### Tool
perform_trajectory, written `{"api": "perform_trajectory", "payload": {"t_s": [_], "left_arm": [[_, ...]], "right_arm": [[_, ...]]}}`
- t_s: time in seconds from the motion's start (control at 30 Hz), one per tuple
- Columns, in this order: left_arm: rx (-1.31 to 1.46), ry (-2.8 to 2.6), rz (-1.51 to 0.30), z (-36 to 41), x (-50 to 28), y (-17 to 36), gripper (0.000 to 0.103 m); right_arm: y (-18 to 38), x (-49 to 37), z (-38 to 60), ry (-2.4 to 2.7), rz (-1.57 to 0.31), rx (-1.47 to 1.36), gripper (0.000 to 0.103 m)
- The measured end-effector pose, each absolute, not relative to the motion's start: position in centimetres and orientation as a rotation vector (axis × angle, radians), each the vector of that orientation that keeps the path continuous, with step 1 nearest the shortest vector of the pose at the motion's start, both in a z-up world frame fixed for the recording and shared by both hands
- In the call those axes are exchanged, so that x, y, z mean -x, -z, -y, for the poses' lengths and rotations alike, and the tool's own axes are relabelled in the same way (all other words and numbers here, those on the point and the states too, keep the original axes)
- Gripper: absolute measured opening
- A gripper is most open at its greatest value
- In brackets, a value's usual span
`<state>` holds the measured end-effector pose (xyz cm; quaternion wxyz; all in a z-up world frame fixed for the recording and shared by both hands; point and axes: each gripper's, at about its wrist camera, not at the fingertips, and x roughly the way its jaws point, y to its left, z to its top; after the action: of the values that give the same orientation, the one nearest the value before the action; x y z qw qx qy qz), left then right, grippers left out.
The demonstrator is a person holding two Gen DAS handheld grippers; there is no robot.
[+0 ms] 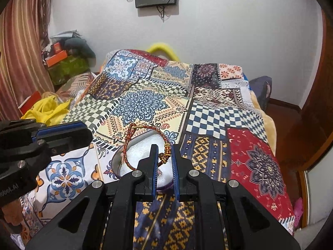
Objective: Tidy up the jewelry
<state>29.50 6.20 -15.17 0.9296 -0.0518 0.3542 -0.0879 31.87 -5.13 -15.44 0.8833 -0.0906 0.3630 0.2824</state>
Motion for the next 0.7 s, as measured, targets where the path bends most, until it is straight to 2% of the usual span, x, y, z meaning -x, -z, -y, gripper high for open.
{"api": "perform_trajectory", "payload": {"t_s": [0.7], "left_arm": [[0.146, 0.201, -0.857, -6.4, -34.2, 20.2, 0.008]], "right_arm": [[17.5, -33.9, 4.3, -0.637, -0.849, 0.211, 0.012]]}}
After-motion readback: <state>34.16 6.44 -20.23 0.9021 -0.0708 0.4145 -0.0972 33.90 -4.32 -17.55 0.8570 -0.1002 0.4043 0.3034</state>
